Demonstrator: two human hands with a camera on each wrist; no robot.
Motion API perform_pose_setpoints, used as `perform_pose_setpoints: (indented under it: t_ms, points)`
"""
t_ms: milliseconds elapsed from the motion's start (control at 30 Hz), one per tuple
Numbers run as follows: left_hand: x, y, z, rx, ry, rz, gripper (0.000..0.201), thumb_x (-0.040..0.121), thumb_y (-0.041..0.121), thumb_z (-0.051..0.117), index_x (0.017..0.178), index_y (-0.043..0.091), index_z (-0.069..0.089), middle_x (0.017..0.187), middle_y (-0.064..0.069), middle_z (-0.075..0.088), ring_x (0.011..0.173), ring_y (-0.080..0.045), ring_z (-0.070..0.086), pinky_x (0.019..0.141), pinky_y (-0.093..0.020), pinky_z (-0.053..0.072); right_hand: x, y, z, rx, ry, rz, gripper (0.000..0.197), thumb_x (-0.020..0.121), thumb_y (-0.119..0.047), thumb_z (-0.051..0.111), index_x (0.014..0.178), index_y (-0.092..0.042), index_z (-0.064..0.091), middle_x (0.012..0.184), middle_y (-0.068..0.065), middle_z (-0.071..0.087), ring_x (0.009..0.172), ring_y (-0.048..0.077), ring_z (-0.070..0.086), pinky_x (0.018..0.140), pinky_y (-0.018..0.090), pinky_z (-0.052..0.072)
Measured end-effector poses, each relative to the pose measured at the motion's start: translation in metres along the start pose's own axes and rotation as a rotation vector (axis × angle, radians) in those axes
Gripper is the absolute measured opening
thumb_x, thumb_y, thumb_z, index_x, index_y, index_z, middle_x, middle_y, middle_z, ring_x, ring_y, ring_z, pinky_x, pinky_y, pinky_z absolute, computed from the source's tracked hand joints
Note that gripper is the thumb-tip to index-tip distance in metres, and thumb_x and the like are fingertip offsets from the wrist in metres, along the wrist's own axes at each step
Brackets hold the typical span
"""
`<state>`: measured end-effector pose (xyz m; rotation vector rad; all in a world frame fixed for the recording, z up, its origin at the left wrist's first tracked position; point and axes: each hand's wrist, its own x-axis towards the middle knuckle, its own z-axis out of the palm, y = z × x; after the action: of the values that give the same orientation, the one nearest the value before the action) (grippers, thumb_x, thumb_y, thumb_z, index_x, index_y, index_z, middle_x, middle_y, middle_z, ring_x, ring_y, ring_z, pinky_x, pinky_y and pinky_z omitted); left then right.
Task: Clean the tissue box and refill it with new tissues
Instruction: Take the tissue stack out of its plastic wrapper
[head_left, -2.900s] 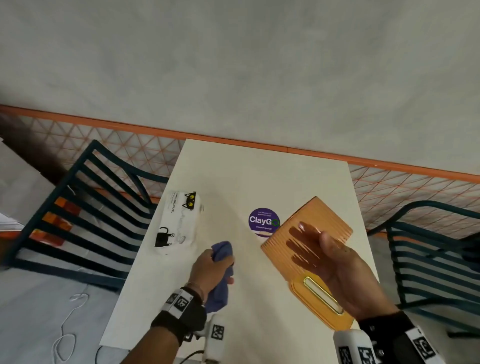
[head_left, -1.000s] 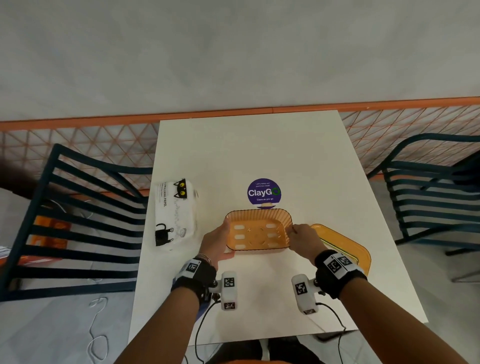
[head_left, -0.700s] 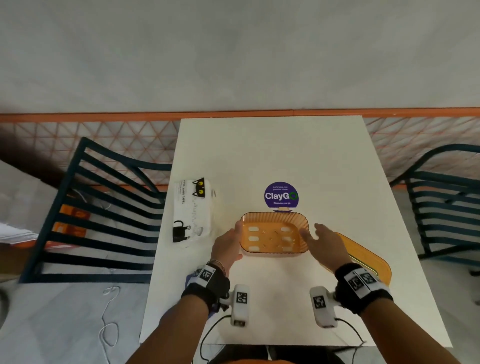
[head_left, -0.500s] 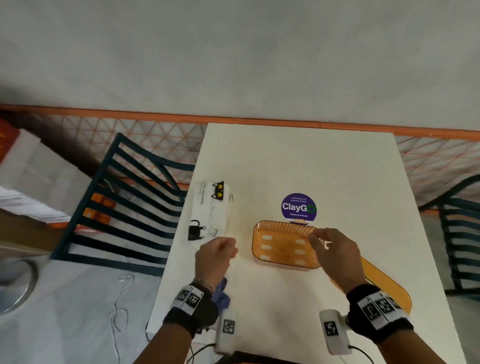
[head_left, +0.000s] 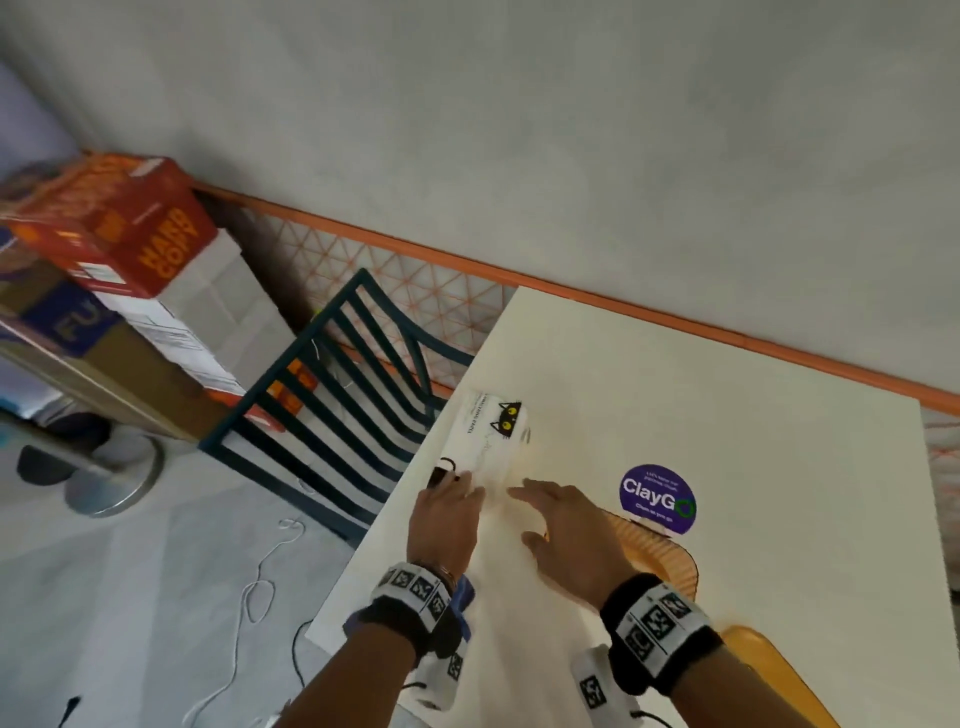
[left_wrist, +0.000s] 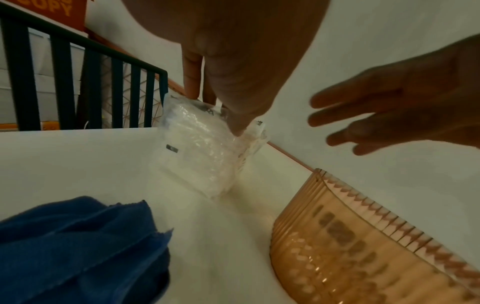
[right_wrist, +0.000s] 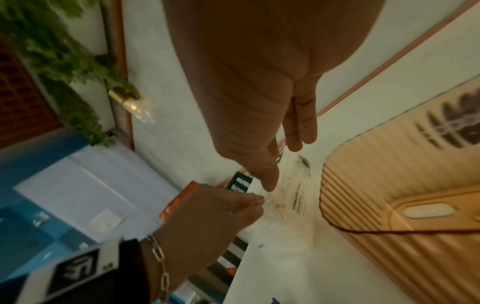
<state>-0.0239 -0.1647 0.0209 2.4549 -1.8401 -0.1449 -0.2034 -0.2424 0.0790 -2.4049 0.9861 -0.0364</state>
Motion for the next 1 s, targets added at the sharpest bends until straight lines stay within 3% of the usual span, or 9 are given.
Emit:
perform_pose_setpoints:
  t_ms: [100, 267, 400, 500, 633, 733, 800, 900, 1000]
  points:
    - [0.001, -0.004, 0.003, -0.087, 0.136, 0.042, 0.035, 0.066, 0.011, 0.089, 0.095, 0.027, 0.077, 0.107, 0.009, 0.075, 0.102, -0.016, 0.072, 0.072, -0.032, 0.058, 0.033, -0.009, 0.011, -0.148, -0.028, -0.105, 0.073, 0.090, -0.016, 0.063, 0.153, -0.037, 0.032, 0.163, -0.006, 0.030, 0.142, 0.022, 0.036, 0.116, 0.034, 0.033]
    - [0.000, -0.011, -0.003, -0.285, 0.203, 0.108, 0.036, 0.069, 0.019, 0.089, 0.099, 0.034, 0.076, 0.109, 0.014, 0.075, 0.104, -0.012, 0.071, 0.080, -0.030, 0.057, 0.092, -0.010, 0.011, -0.382, -0.087, -0.207, 0.074, 0.086, -0.006, 0.059, 0.152, -0.031, 0.037, 0.168, 0.004, 0.015, 0.153, 0.030, 0.014, 0.120, 0.043, 0.021]
    - [0.000, -0.028, -0.009, -0.426, 0.201, 0.045, 0.020, 0.090, 0.039, 0.070, 0.109, 0.042, 0.074, 0.119, 0.017, 0.073, 0.116, -0.005, 0.066, 0.091, -0.027, 0.053, 0.136, 0.003, -0.006, -0.482, -0.004, -0.160, 0.060, 0.088, -0.003, 0.056, 0.142, -0.030, 0.054, 0.164, 0.005, 0.029, 0.150, 0.032, 0.025, 0.120, 0.044, 0.025]
    - [-0.002, -0.046, -0.013, -0.636, 0.247, 0.015, 0.025, 0.096, 0.041, 0.063, 0.120, 0.045, 0.069, 0.125, 0.021, 0.069, 0.120, 0.005, 0.060, 0.097, -0.021, 0.050, 0.171, 0.013, -0.023, -0.539, 0.006, -0.147, 0.052, 0.079, -0.007, 0.072, 0.123, -0.035, 0.069, 0.153, 0.004, 0.048, 0.142, 0.031, 0.043, 0.110, 0.044, 0.040]
    - [0.000, -0.072, -0.030, -0.999, 0.267, -0.240, 0.021, 0.097, 0.029, 0.063, 0.110, 0.042, 0.073, 0.104, 0.031, 0.073, 0.096, 0.007, 0.070, 0.083, -0.010, 0.054, 0.212, 0.015, -0.044, -0.479, -0.007, -0.229, 0.018, 0.089, -0.027, 0.071, 0.101, -0.040, 0.075, 0.145, -0.009, 0.057, 0.140, 0.021, 0.046, 0.106, 0.037, 0.040]
    - [0.013, -0.096, -0.034, -1.258, 0.171, -0.526, 0.015, 0.100, 0.024, 0.059, 0.107, 0.029, 0.072, 0.092, 0.010, 0.079, 0.079, -0.009, 0.076, 0.067, -0.023, 0.061, 0.231, 0.020, -0.053, -0.256, -0.056, -0.168, 0.014, 0.093, -0.028, 0.068, 0.106, -0.030, 0.074, 0.136, -0.013, 0.063, 0.136, 0.014, 0.048, 0.110, 0.031, 0.036]
    - [0.022, -0.108, -0.035, -1.359, 0.097, -0.657, 0.014, 0.100, 0.027, 0.059, 0.111, 0.023, 0.069, 0.092, 0.001, 0.079, 0.079, -0.013, 0.077, 0.070, -0.033, 0.063, 0.238, 0.022, -0.057, -0.088, -0.107, -0.130, 0.014, 0.093, -0.027, 0.068, 0.107, -0.025, 0.071, 0.129, -0.012, 0.068, 0.127, 0.012, 0.056, 0.106, 0.026, 0.040]
    - [0.025, -0.120, -0.030, -1.425, -0.024, -0.691, 0.024, 0.097, 0.029, 0.065, 0.120, 0.027, 0.062, 0.096, 0.001, 0.078, 0.088, -0.013, 0.074, 0.074, -0.035, 0.063, 0.246, 0.019, -0.061, 0.089, -0.163, -0.041, 0.015, 0.095, -0.036, 0.062, 0.094, -0.022, 0.066, 0.104, -0.012, 0.072, 0.101, 0.009, 0.064, 0.083, 0.020, 0.046]
    - [0.020, -0.119, -0.016, -1.348, -0.186, -0.618, 0.052, 0.079, 0.033, 0.084, 0.122, 0.039, 0.055, 0.101, 0.007, 0.076, 0.098, -0.009, 0.070, 0.084, -0.030, 0.059, 0.253, 0.017, -0.061, 0.046, -0.215, 0.035, 0.032, 0.095, -0.048, 0.059, 0.083, -0.018, 0.058, 0.081, -0.009, 0.062, 0.077, 0.009, 0.057, 0.067, 0.023, 0.041]
